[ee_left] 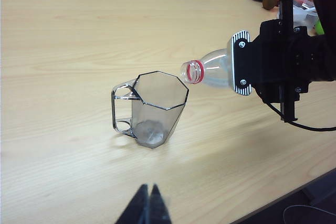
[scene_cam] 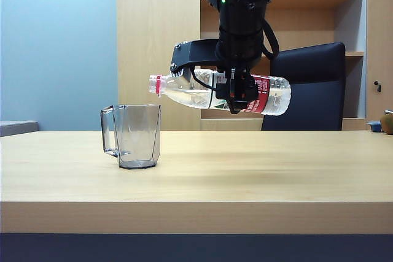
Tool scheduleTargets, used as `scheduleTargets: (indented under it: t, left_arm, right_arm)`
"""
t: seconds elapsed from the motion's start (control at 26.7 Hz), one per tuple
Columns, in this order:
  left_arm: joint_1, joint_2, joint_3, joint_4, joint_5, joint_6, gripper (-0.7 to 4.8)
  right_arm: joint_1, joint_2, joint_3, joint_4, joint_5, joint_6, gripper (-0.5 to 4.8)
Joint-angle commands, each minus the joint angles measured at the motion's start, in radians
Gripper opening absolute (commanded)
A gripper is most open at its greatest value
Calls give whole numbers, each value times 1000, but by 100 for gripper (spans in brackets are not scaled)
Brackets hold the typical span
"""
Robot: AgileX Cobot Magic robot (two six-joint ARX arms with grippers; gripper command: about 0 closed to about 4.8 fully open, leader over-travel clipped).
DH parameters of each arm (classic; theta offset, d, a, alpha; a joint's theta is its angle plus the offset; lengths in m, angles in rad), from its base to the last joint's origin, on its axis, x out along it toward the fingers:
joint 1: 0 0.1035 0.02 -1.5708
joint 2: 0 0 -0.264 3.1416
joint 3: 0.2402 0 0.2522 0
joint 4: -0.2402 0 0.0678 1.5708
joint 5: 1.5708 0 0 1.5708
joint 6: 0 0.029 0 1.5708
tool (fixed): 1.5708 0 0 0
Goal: Pick up the mineral water bottle on the table and pour water into the mug until it's half full.
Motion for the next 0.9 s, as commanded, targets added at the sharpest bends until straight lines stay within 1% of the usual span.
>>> scheduleTargets:
  t: [0.04,0.22,0.34,0.56,0.75,0.9]
  left_arm:
    - [1,-5,5,14,-1,7,-6]
    - [1,-6,5,16,0,7,-6]
    - [1,-6,5,17,0,7,-6]
    - [1,-6,5,17,0,6,-6]
    - [1,-6,5,16,0,6,-6]
    - [1,-6,5,16,1,6,-6]
  right_arm:
    - [2,-10,10,69,28,-49,256]
    - [0,5,35,77,34,-91,256]
    - [-1,47,91,78,49,-94,256]
    - [1,70,97,80,62,-108,256]
    - [1,71,97,85,65,-164,256]
    - [1,71,97,91,96,-209,256]
